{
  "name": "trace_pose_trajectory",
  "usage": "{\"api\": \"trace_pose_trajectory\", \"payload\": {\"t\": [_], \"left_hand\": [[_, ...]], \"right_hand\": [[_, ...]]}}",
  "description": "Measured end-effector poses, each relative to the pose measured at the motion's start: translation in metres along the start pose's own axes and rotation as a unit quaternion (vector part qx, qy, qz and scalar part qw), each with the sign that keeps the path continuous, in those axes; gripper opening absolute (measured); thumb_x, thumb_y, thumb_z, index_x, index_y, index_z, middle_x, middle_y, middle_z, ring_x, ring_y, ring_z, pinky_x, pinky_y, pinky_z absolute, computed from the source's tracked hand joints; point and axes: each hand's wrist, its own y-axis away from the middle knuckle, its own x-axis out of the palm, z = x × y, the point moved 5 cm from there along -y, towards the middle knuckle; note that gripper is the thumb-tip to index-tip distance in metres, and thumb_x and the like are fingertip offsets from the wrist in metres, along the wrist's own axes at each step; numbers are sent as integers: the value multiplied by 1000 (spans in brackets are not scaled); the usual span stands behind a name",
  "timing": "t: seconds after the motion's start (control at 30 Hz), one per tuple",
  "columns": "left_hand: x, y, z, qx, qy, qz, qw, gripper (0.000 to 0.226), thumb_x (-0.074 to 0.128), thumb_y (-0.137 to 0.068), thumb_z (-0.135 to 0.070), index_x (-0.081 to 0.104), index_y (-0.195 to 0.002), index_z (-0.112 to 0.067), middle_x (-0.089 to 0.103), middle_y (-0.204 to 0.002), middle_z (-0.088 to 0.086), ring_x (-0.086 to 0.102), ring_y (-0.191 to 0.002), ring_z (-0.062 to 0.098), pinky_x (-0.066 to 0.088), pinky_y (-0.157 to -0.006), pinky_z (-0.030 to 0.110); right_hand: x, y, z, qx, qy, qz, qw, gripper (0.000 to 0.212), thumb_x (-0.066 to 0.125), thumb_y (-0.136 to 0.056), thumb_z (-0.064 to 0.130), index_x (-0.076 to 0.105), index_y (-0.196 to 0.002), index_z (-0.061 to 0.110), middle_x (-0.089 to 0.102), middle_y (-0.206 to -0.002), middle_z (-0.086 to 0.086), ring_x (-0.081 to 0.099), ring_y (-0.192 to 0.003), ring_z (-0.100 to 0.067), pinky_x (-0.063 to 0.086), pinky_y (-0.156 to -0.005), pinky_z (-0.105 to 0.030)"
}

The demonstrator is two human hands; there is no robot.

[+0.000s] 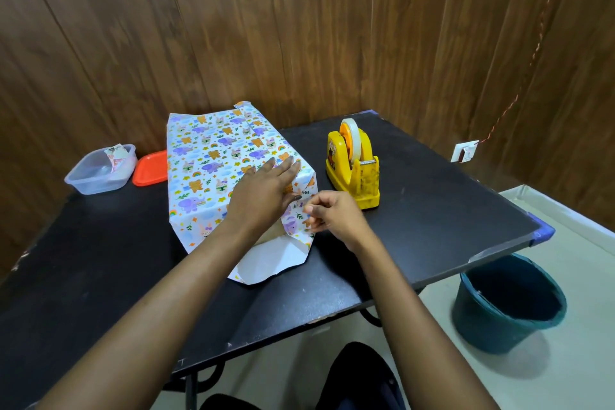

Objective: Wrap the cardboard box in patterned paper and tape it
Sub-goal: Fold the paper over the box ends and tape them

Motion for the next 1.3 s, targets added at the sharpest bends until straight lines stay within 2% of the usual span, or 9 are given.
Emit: {"api": "trace_pose_trajectory", "payload": {"t": [0.23,0.4,0.57,0.7,0.9,1.0,1.07,1.17,1.3], "left_hand": [[-1,0,0,0,-8,5,1000,57,42,-97,-39,21,-148,-27,21,-155,-8,19,-143,18,27,-111,39],[-3,0,0,-2,-10,12,1000,56,41,-98,-38,20,-149,-28,21,-155,-8,18,-144,18,29,-109,37],[-3,0,0,-1,-9,14,1000,55,40,-99,-37,19,-149,-28,21,-155,-8,18,-144,17,27,-110,38],[-3,0,0,0,-8,12,1000,55,40,-99,-36,20,-149,-27,21,-155,-8,18,-144,17,27,-110,38],[-1,0,-1,-1,-14,11,1000,55,39,-99,-37,19,-149,-27,20,-155,-8,18,-144,17,26,-111,39],[-2,1,-1,-1,-11,10,1000,56,40,-99,-37,19,-149,-26,21,-155,-7,18,-144,18,26,-111,40],[-3,1,-1,0,-10,9,1000,56,40,-99,-37,19,-149,-26,21,-155,-6,18,-144,18,25,-111,40],[-3,1,-1,3,-11,9,1000,56,39,-99,-38,19,-149,-26,21,-155,-6,18,-144,18,26,-111,39],[-3,2,-2,7,-23,7,1000,63,42,-95,-47,18,-149,-26,19,-155,-7,19,-143,19,27,-110,38]], "right_hand": [[18,3,-10,-58,-34,-68,995,18,61,-86,2,63,-68,7,55,-55,-3,48,-52,-12,43,-58,-26],[23,4,-12,-84,-7,-97,992,27,62,-86,5,60,-61,16,54,-44,12,46,-48,-2,41,-58,-24],[26,1,-12,-61,4,-162,985,36,60,-88,9,53,-56,23,53,-50,6,46,-43,0,40,-52,-17],[29,-1,-13,-22,-1,-190,982,26,61,-89,13,57,-63,16,55,-55,2,49,-47,-3,48,-59,-28],[24,-2,-20,14,-29,-202,979,33,68,-85,16,53,-56,15,56,-54,-6,53,-46,-17,53,-60,-40],[19,0,-16,15,22,-203,979,37,71,-82,21,51,-53,13,55,-50,-1,50,-42,-9,49,-56,-31],[18,-3,-18,35,11,-206,978,39,74,-80,23,50,-50,14,54,-48,-2,49,-38,-7,52,-57,-36],[17,-4,-22,76,4,-211,974,42,80,-71,35,52,-55,7,57,-51,-10,52,-43,-23,54,-58,-47],[7,-7,-21,87,128,-200,968,47,73,-75,48,49,-62,10,58,-62,-7,53,-63,-25,43,-52,-35]]}}
